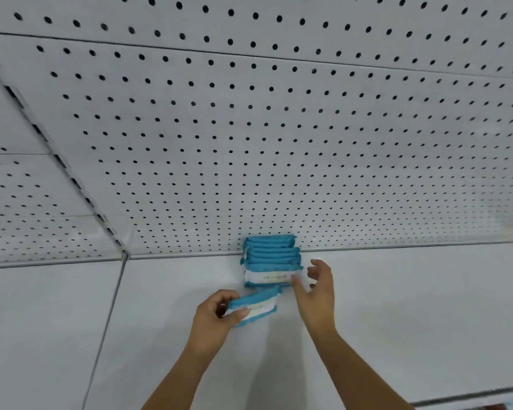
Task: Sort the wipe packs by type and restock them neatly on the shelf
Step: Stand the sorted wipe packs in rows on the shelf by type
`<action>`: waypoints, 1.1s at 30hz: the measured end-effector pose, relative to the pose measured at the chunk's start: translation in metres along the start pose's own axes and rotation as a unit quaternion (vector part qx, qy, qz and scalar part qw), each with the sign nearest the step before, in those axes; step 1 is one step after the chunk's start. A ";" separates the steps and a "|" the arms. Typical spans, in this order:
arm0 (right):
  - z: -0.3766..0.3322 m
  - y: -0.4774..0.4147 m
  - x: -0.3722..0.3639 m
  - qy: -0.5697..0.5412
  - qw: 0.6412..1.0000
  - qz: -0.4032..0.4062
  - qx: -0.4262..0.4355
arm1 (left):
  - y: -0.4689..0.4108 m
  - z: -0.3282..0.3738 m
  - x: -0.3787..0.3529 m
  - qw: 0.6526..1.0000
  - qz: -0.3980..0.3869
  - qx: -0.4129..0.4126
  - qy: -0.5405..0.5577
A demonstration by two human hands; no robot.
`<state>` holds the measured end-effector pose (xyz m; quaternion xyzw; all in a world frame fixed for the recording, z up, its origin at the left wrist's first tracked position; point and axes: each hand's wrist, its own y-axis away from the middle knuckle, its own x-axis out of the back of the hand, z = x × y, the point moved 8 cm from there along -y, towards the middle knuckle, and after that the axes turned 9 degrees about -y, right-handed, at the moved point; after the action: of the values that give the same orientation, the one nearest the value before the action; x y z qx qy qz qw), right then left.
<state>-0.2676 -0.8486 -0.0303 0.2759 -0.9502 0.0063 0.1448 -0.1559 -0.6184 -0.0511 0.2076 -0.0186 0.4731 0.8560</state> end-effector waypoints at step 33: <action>0.019 -0.046 -0.045 -0.024 0.953 -0.301 -0.025 | -0.086 0.025 -0.061 0.958 0.020 -0.025 -0.285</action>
<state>-0.2125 -0.8662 -0.0642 0.5457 -0.8259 -0.0680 0.1242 -0.1155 -0.7170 -0.0710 0.3117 -0.2776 0.4104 0.8108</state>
